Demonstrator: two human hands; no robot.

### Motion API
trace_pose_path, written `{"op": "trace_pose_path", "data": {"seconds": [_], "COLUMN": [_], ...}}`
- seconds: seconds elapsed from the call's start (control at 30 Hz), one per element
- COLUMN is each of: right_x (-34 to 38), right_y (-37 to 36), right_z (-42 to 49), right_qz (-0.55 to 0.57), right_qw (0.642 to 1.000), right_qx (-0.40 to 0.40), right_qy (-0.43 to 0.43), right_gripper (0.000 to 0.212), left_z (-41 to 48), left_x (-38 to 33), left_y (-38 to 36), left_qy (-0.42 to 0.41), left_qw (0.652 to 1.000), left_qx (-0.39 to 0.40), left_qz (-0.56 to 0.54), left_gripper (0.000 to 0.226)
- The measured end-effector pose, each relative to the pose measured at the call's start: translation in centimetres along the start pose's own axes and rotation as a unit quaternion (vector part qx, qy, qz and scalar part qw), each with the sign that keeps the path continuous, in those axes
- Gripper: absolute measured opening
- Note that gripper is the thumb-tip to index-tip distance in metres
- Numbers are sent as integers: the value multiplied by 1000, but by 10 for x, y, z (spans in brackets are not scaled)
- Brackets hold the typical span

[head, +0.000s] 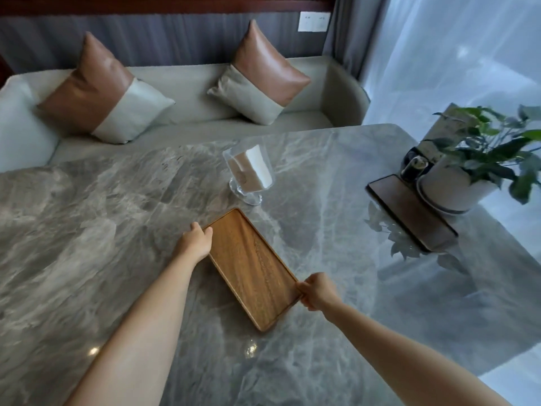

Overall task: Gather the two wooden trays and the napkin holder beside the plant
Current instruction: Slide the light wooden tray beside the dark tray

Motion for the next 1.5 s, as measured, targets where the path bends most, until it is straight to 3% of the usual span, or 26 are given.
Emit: {"op": "trace_pose_path", "data": {"seconds": [0.43, 0.77, 1.13, 1.5], "right_x": [-57, -94, -98, -81], "right_y": [175, 251, 274, 288], "right_z": [44, 87, 120, 124], "right_qz": [10, 76, 71, -2], "right_qw": [995, 984, 982, 982], "right_qx": [-98, -152, -164, -188], "right_qy": [-20, -52, -63, -30], "right_gripper": [35, 25, 18, 18], "left_z": [-18, -8, 17, 26], "left_x": [-199, -321, -370, -385], "left_y": [-74, -115, -135, -142], "left_qy": [-79, -124, -121, -142], "left_qw": [996, 989, 986, 982], "left_qx": [40, 55, 67, 79], "left_qz": [31, 59, 91, 98], "left_gripper": [49, 51, 51, 49]}}
Point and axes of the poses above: each hand's wrist, its own z-axis towards the middle knuckle, its own y-axis out of the back of the hand, x = y × z, the point moved 9 cm from there along z, towards the middle knuckle, and after that the axes turned 10 degrees about z, right-handed, at the moved point
